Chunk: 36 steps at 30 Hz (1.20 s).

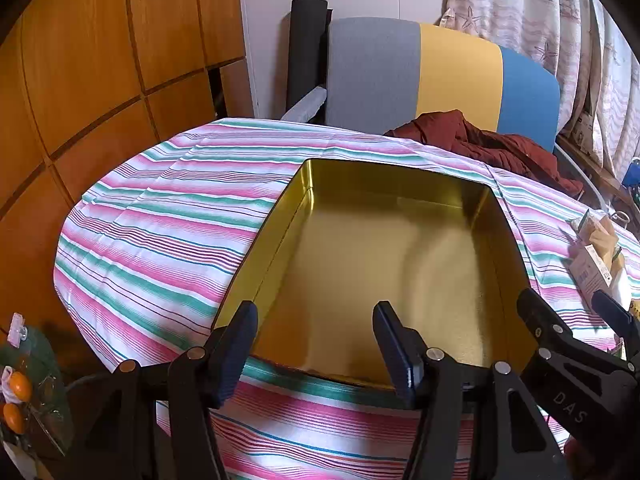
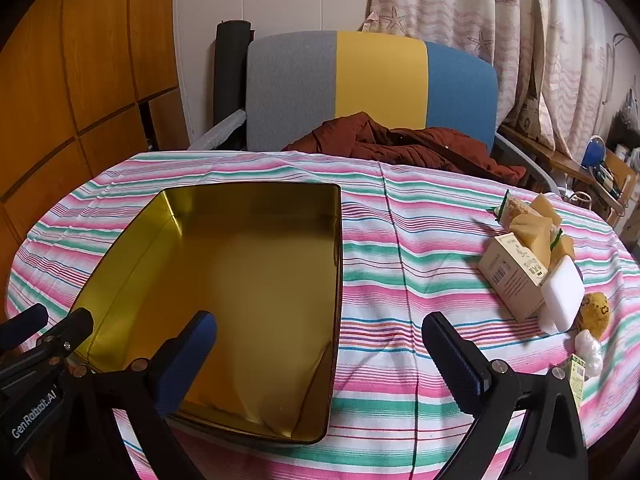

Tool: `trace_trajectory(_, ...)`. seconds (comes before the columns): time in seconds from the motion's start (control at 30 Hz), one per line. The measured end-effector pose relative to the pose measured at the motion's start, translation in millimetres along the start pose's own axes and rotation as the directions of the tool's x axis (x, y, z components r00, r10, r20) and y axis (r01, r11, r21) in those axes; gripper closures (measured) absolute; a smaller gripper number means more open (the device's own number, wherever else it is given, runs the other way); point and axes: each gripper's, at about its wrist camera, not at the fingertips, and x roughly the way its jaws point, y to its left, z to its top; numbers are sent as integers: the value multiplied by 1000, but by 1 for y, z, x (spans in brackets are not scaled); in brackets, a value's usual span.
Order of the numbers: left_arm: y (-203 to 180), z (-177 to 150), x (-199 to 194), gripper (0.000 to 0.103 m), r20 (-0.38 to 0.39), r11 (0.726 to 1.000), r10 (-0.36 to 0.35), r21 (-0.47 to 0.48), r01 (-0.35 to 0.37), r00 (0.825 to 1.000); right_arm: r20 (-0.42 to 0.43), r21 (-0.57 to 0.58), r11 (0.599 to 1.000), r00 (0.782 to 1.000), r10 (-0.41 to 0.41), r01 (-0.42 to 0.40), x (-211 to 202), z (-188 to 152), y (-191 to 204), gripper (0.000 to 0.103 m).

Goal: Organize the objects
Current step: 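Move both tools from the gold tin tray toward the pile of items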

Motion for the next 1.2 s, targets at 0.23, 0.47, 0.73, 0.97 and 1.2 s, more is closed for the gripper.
trace_trajectory(0.23,-2,-1,1,42,-4,1000,-2,0,2,1000,1,6,1000,1000,-6,6,-2,-1,-3,0)
trace_trajectory(0.47,-6,-3,0,42,1,1000,0,5,0,1000,6,12,1000,1000,-9,9,-5,-1,-9,0)
trace_trajectory(0.73,-12,-4,-2,42,6,1000,5,20,-5,1000,4,24,1000,1000,-9,9,-6,-1,-16,0)
trace_trajectory(0.97,-14,-7,-7,42,30,999,-35,3,35,999,22,27,1000,1000,-10,10,-11,1,-23,0)
trace_trajectory(1.2,-41,-19,-6,42,-4,992,-105,65,105,995,67,-4,1000,998,6,-5,-21,3,-49,0)
